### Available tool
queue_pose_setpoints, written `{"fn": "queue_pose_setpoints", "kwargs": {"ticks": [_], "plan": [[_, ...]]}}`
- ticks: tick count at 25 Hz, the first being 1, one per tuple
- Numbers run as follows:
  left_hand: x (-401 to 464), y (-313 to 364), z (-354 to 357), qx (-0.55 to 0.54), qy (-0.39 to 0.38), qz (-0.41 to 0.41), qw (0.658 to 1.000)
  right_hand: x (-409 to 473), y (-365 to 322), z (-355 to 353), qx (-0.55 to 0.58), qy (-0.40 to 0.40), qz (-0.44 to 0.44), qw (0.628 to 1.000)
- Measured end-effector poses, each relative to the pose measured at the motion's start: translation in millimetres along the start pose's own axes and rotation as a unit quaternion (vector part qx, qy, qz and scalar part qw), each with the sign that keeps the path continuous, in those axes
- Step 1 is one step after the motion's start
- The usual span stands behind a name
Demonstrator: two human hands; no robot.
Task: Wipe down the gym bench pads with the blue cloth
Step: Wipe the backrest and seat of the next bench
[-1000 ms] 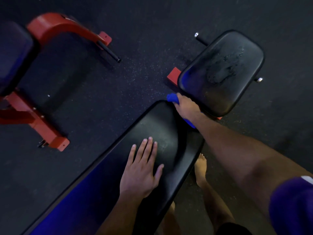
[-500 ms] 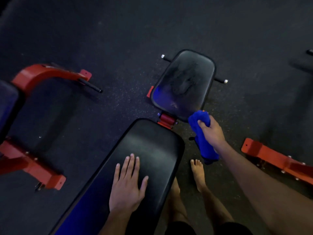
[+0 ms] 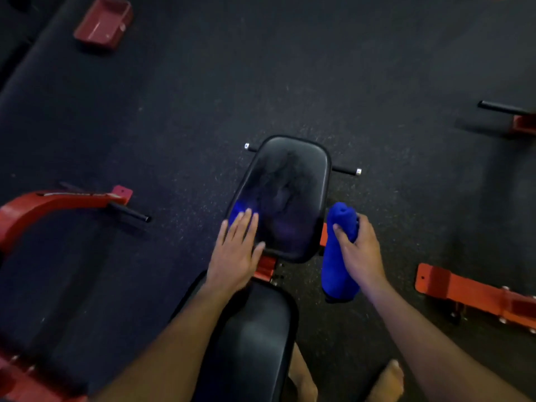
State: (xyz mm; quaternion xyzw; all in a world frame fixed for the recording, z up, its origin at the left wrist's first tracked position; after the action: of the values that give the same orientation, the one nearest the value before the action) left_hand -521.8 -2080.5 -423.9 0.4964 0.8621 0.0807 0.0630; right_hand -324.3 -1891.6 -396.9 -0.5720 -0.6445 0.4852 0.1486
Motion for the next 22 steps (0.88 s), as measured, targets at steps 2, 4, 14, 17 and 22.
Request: {"fn": "queue_pose_setpoints", "kwargs": {"ticks": [2,4,14,17,22], "plan": [[88.6,-3.5,32.5,0.007,0.010,0.005,1.000,29.7,1.6,15.1,-0.006,0.020,-0.036,0.999],[143.7,2.3,59.8,0.007,0.009,-0.004,1.000,65.3,9.4,28.6,0.000,0.041,-0.076,0.996],[162.9,-2.4,100.7,0.035,0.046,0.016,0.998,87.7,50.1,102.7,0.006,0.042,-0.090,0.995],[163.4,-4.0,104.6,0.048,0.049,0.023,0.997,152.7,26.9,101.4,0.020,0.042,-0.101,0.994],[164.4,-0.4,102.5,0.049,0.049,0.022,0.997,233.8,-5.8,98.3,0.032,0.022,-0.090,0.995]]}}
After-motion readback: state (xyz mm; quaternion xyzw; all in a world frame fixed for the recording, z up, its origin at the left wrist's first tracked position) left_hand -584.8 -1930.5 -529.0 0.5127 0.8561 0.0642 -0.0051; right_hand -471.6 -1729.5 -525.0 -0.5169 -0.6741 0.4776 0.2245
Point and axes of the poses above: each hand's wrist, its own x-axis towards the middle knuckle, its own z-axis out of the palm, y = z × x, the point moved 1 cm from there along x, towards the middle knuckle, and after that the axes turned 6 degrees about y, right-handed, at the moved point
